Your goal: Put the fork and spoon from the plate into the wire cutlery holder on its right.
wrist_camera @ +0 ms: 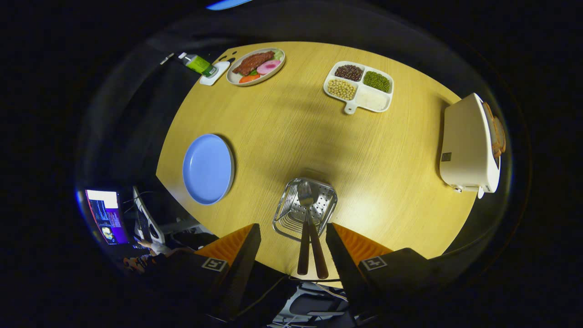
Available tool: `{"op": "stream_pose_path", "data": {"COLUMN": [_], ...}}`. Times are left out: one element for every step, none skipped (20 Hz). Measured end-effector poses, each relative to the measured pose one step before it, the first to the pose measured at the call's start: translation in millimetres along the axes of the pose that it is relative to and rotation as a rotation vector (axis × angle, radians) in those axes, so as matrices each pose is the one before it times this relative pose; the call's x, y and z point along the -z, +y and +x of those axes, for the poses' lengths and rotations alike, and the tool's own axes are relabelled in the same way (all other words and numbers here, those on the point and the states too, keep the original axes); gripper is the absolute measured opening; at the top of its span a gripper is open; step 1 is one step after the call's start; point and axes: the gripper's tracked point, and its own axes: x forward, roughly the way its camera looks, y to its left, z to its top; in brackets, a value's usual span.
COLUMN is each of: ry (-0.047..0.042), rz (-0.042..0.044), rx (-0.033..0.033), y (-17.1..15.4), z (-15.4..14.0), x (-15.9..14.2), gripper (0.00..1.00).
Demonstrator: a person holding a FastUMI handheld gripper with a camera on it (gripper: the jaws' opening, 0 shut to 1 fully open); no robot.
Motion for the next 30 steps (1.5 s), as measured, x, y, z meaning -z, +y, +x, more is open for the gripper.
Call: {"op": "stream_pose_path", "data": {"ry": [-0.05028,-0.05252,-0.05867,-0.06558,-0.06971,-0.06685,-0.0665,-0.07347,-0.05133,-0.05795,-0.05179,-0.04471,-0.04926,-0.04697,-0.05157,-0.05656,-0.04964,-0.03873,-0.03541,-0.02904,-0.02885,-0.02341,-0.02056,-0.01534,-0.0132,-0.01427,-0.0138,-0.01647,-0.00982,-0.005], "rz": [0.0137,0.00828,0.00512,0.00042,-0.00015,-0.00068,-0.00246,-0.00354,-0.00516,-0.00162,-0.00198,-0.00281,-0.00506,-0.01042,-0.01694,-0.02112,-0.01767,-0.01014,-0.00185,-0.00027,-0.00101,-0.00027,0.0003,-0.00028,0.00613,0.00801,0.00657,0.00437,-0.00058,-0.00466], "rx": [0.00351,0.0069,0.01381,0.01259,0.01432,0.01165,0.01127,0.0153,0.00661,0.01392,0.00483,0.01057,0.01071,0.0117,0.01478,0.01858,0.01565,0.01027,0.00807,0.00739,0.00832,0.0062,0.00409,0.00653,0.00803,0.00538,0.00727,0.00745,0.00501,0.00677], "y": [-1.43,-2.96,-4.02,-2.27,-1.84,-0.21,-0.62,0.43,1.44,1.79,2.78,1.45,-0.64,2.56,3.04,3.75,5.3,6.46,5.89,5.83,5.25,5.47,5.38,4.13,2.66,4.61,2.63,2.1,2.63,2.29], "z": [-7.94,-8.09,-7.12,-8.04,-9.36,-10.75,-9.67,-9.52,-7.44,-10.3,-7.14,-8.76,-9.82,-9.47,-8.11,-8.83,-8.69,-10.45,-8.53,-7.58,-6.88,-5.01,-4.07,-3.58,-3.42,-3.26,-3.65,-3.37,-4.33,-3.31], "x": [-1.44,-0.6,-3.98,-5.76,-5.91,-5.52,-5.95,-8.97,-6.75,-6.18,-7.32,-7.19,-9.37,-8.75,-9.93,-10.96,-12.73,-10.75,-9.28,-8.58,-8.08,-7.27,-6.66,-4.94,-5.11,-4.91,-4.3,-4.31,-2.24,-0.63], "gripper": [0.95,0.97,0.97,0.99,0.99,0.99,0.99,0.99,0.99,0.99,0.99,0.99,0.99,0.99,1.0,0.99,1.0,0.99,0.99,0.99,0.99,0.99,0.99,0.99,0.99,0.99,0.99,0.99,0.99,0.99]}}
